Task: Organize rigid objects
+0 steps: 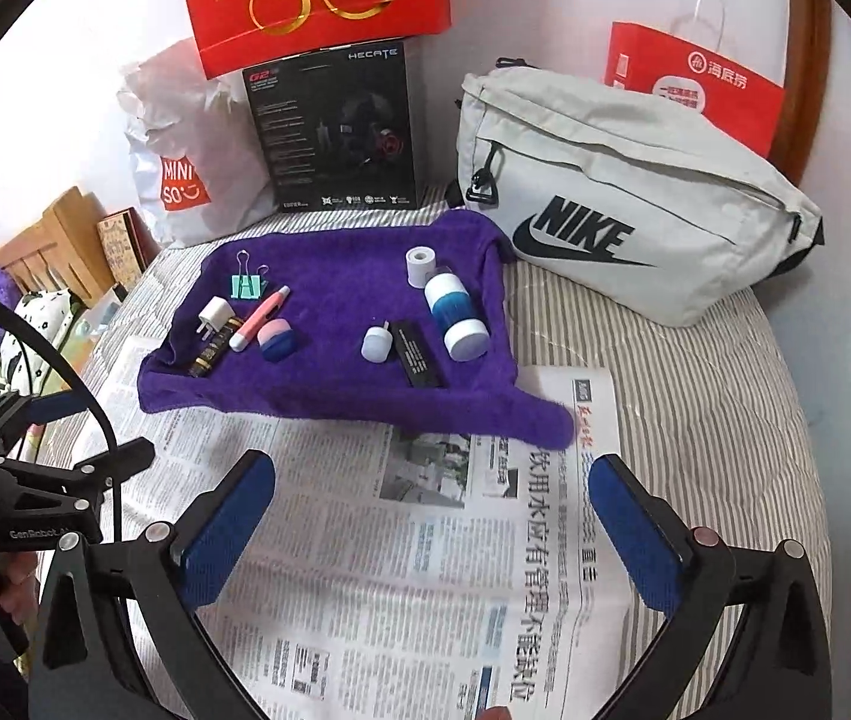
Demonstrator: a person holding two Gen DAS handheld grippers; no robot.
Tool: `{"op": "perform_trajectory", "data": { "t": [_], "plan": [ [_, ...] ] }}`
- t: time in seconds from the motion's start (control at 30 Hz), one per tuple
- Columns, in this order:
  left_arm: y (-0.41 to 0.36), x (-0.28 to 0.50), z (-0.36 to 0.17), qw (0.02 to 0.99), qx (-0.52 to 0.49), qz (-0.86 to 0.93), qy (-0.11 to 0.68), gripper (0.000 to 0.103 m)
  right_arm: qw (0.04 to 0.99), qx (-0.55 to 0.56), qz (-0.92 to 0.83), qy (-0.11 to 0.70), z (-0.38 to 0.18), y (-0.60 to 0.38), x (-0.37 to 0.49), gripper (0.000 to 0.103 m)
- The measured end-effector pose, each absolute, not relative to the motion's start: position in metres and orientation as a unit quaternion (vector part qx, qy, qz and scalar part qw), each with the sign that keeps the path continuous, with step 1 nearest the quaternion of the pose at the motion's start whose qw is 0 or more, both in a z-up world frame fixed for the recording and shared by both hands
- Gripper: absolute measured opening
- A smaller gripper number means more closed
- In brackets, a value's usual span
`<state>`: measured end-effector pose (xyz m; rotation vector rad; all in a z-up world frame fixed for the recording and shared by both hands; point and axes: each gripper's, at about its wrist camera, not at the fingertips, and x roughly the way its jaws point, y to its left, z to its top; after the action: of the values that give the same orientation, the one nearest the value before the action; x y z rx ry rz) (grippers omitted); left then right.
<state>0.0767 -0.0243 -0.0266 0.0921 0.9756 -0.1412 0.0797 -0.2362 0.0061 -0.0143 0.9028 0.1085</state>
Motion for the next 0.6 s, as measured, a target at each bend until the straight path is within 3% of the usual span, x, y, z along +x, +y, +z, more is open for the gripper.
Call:
{"op": "perform_trajectory", "data": {
  "t": [0.6],
  "plan": [
    [-0.018, 0.052, -0.015, 0.885, 0.024, -0.044, 0.463, 0.098, 0.893, -0.001, 0.041, 0.448, 0.003, -0.243, 0.051, 0.103]
  ]
}}
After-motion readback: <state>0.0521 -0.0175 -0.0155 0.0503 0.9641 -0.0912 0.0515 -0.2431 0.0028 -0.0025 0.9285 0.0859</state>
